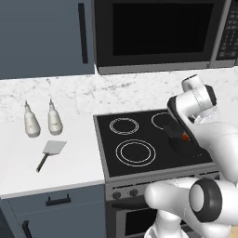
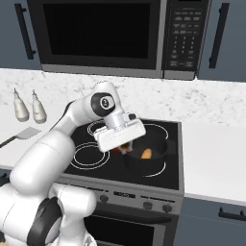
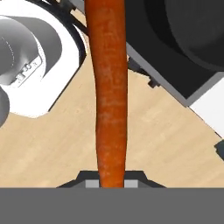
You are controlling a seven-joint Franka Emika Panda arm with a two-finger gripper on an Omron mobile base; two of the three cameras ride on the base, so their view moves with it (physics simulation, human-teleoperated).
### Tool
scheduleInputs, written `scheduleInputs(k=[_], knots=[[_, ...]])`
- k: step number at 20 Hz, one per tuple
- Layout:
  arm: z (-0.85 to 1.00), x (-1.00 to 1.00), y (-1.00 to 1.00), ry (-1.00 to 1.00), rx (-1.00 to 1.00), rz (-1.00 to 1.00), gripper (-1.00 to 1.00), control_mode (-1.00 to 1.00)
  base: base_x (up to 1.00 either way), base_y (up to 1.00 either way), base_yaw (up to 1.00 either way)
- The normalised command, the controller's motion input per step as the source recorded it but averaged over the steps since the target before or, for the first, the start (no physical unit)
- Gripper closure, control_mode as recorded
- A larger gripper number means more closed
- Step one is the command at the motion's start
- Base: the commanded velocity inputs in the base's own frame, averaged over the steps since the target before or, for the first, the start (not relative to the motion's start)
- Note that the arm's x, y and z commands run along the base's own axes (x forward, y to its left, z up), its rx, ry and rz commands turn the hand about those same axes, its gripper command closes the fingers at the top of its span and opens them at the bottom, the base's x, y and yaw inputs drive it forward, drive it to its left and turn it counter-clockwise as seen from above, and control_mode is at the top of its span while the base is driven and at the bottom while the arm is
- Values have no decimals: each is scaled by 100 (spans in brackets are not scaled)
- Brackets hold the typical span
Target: Put the carrot and potato in the pot. Retrieve the spatula and lightly stir the vegetables in the pot.
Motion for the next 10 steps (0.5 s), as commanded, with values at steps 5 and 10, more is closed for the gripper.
scheduleInputs(k=[5,10], knots=[[-5,34,0,16,10,25,100,-100,0,0,0],[-28,25,-3,0,2,6,100,-100,0,0,0]])
